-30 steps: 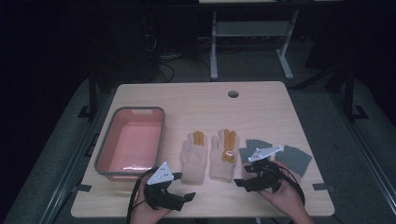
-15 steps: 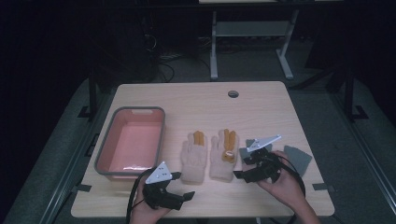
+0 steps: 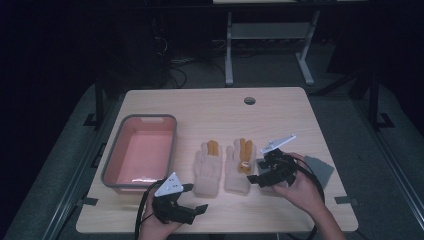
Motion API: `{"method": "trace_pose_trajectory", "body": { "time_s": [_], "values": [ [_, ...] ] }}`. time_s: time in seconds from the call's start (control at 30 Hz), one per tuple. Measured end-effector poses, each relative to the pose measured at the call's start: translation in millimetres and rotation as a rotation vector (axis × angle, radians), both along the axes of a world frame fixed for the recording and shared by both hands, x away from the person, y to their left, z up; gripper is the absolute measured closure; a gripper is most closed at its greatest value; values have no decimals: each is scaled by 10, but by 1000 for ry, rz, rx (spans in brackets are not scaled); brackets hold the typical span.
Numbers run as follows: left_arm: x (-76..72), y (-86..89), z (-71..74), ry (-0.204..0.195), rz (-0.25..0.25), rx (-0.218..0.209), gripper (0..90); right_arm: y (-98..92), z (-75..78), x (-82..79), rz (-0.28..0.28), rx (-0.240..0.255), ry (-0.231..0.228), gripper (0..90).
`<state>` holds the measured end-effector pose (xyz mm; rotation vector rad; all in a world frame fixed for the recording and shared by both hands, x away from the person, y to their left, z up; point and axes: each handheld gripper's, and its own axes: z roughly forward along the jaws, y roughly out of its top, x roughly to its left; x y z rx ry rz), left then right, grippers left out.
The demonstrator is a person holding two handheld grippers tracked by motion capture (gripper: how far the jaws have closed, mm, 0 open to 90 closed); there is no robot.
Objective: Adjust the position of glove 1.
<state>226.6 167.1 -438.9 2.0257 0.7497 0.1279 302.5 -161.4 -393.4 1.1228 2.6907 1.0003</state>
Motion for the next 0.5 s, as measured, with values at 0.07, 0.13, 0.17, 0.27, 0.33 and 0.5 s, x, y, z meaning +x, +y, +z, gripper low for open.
{"method": "trace_pose_trajectory", "body": {
  "time_s": [0.07, 0.13, 0.17, 0.27, 0.33, 0.5],
  "values": [
    [1, -3, 0, 0, 1, -5, 151, 8, 12, 14, 2, 0, 0, 309],
    [-5, -9, -6, 4, 5, -12, 151, 26, 37, 39, 4, -3, 0, 309],
    [-6, -8, -8, 5, 3, -10, 151, 32, 45, 57, 12, -5, -3, 309],
    [-6, -6, -4, 5, 2, -11, 151, 67, 64, 98, 17, -19, -3, 309],
    [-4, -2, 4, 0, 1, -9, 152, 89, 80, 131, 21, -21, 2, 309],
    [2, 1, 7, -2, 5, -14, 151, 120, 107, 199, 20, -24, 12, 309]
  ]
}}
